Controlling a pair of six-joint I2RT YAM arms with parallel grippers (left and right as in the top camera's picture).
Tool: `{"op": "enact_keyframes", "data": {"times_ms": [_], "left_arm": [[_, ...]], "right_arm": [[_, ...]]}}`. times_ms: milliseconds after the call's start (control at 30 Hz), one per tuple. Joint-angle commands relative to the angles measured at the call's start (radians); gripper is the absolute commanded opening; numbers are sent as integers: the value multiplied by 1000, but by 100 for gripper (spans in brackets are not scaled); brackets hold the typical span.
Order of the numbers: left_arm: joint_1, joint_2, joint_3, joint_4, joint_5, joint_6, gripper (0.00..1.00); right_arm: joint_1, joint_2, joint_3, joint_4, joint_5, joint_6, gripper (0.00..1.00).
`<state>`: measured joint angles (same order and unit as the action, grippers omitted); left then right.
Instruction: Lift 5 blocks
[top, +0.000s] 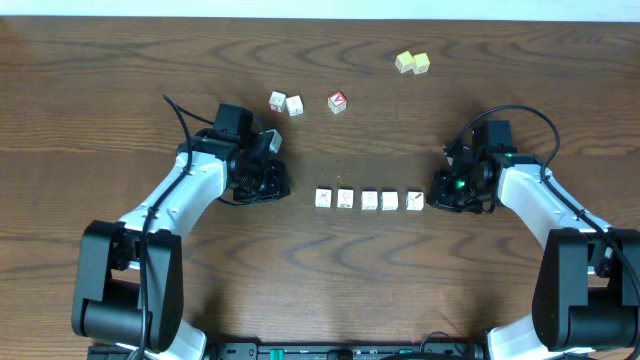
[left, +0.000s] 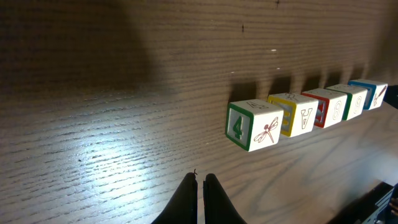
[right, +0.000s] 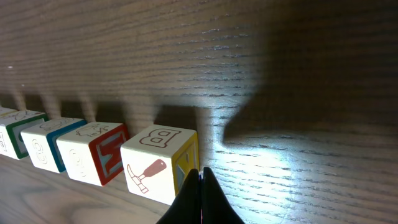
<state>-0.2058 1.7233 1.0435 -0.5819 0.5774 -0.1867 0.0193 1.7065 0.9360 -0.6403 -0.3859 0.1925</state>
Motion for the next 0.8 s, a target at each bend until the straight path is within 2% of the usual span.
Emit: {"op": "enact_keyframes", "data": {"times_ms": [0, 767], "left_arm": [[-9, 12, -2, -3, -10, -10, 7], [-23, 38, -2, -3, -13, -10, 7]], "right_arm": [[20, 19, 9, 9, -15, -6, 1], [29, 63, 9, 54, -53, -2, 1]]}}
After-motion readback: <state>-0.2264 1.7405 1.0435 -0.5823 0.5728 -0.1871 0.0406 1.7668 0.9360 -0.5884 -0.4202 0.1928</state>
